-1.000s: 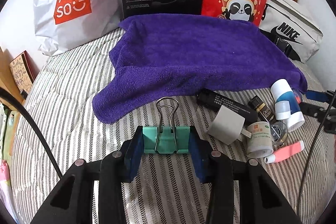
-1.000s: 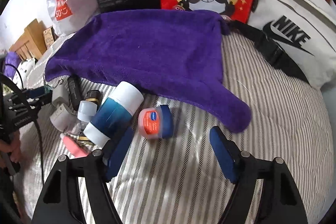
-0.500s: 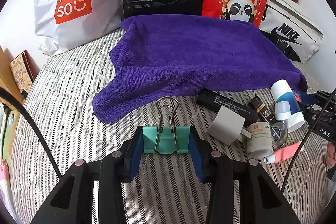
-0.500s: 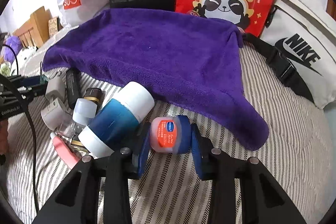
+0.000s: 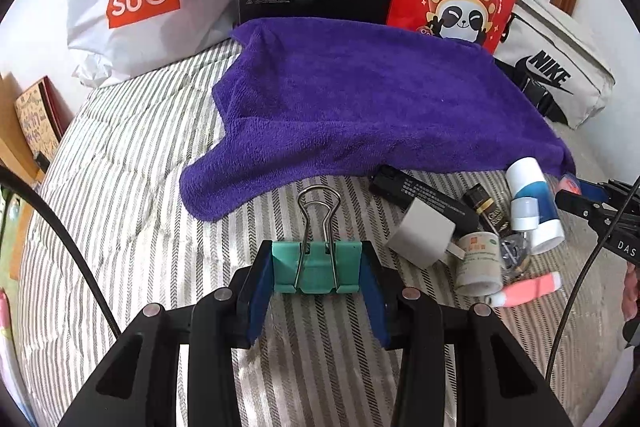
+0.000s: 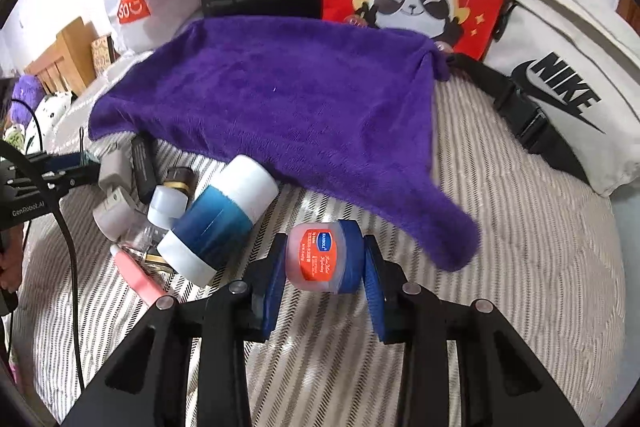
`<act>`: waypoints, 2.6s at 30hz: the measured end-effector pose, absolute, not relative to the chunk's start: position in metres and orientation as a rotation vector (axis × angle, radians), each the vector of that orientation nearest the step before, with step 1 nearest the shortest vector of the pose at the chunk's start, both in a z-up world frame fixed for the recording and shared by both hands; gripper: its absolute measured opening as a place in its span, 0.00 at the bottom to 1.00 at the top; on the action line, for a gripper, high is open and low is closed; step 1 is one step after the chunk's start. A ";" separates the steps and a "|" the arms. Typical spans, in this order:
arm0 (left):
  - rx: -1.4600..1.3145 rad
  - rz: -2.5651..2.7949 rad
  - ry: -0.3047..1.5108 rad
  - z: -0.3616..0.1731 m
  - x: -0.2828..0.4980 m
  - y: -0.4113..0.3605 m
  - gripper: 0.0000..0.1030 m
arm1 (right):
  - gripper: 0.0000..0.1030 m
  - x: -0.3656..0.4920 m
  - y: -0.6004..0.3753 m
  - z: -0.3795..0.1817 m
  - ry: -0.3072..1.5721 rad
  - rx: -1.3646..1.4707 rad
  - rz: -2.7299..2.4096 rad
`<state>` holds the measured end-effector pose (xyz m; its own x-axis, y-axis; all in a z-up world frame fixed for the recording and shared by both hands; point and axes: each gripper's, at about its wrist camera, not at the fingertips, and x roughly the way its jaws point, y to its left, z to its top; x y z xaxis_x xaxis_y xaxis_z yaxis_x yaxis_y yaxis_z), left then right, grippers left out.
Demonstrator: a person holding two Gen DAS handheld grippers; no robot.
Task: Organize rigid objects
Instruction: 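Close the right gripper on the Vaseline lip balm tin while the left holds the clip, then carry the tin onto the purple towel and open the right gripper while the left carries the clip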
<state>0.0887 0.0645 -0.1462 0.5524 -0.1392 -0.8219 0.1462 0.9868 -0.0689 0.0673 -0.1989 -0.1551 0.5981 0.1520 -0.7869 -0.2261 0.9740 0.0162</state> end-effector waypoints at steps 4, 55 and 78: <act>-0.003 -0.158 0.972 -0.139 0.083 0.065 0.38 | 0.34 0.065 -0.208 -0.145 0.884 -0.071 0.223; -0.038 -0.196 0.906 -0.084 0.144 0.064 0.38 | 0.35 0.191 -0.206 -0.103 0.833 -0.069 0.281; -0.036 -0.235 0.916 -0.097 0.170 0.068 0.38 | 0.35 0.290 -0.188 -0.156 0.998 -0.142 0.231</act>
